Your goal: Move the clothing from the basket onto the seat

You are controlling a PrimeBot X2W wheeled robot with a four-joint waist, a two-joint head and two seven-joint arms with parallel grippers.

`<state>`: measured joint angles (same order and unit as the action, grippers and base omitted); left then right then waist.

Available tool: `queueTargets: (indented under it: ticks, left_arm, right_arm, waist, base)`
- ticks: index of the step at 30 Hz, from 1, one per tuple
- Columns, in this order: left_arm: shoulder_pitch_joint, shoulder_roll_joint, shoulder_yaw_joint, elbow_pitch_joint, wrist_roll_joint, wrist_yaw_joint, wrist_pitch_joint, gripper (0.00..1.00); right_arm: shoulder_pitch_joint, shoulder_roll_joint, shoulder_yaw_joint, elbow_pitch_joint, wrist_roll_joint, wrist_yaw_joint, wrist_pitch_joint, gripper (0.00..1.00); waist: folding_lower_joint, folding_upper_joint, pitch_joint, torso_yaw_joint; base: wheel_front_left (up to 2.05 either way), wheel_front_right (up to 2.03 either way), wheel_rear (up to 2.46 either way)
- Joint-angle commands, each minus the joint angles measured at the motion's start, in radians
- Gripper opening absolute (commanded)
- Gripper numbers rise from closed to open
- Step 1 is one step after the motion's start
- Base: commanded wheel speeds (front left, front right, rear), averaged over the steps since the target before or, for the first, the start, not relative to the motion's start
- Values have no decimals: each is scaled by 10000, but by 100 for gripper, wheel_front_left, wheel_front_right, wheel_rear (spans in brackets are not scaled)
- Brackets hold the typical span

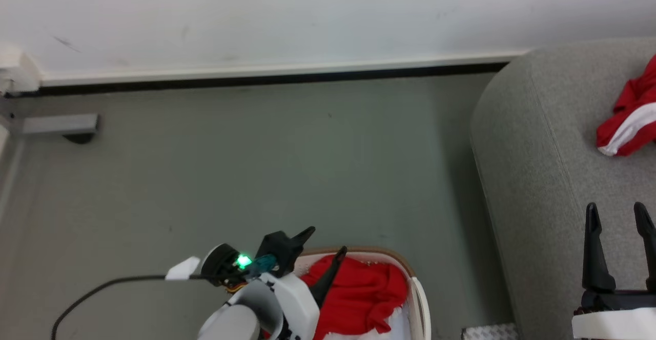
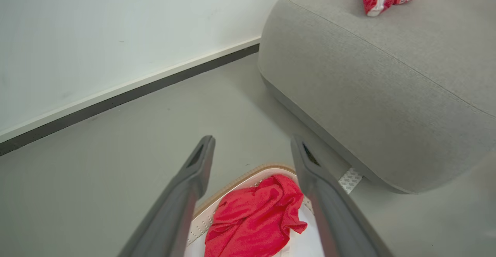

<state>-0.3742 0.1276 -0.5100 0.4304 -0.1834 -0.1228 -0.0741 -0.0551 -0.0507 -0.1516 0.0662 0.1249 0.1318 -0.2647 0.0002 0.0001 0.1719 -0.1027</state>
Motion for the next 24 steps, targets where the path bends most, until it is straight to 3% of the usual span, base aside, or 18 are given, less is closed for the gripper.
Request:
queueTargets:
  ticks: [1,14,24]
  left_arm:
    - [-434,-13,-315,388,169,-41,238,100]
    - [-3504,-134,-3505,4135,-249,-64,1640,100]
    - [-5109,-261,-4054,6081,-702,-41,1026,100]
  right_arm:
    - [-300,-7,61,-106,154,-22,7,100]
    - [-1847,-4,306,-697,555,-22,6,100]
    - [-2598,-5,400,-1111,799,-22,6,100]
  waist:
    - [-2,-1,1161,-751]
    - [-2,-1,4005,-1621]
    - [-2,-1,5537,-1669]
  base:
    - [0,0,0]
    - [0,0,0]
    - [0,0,0]
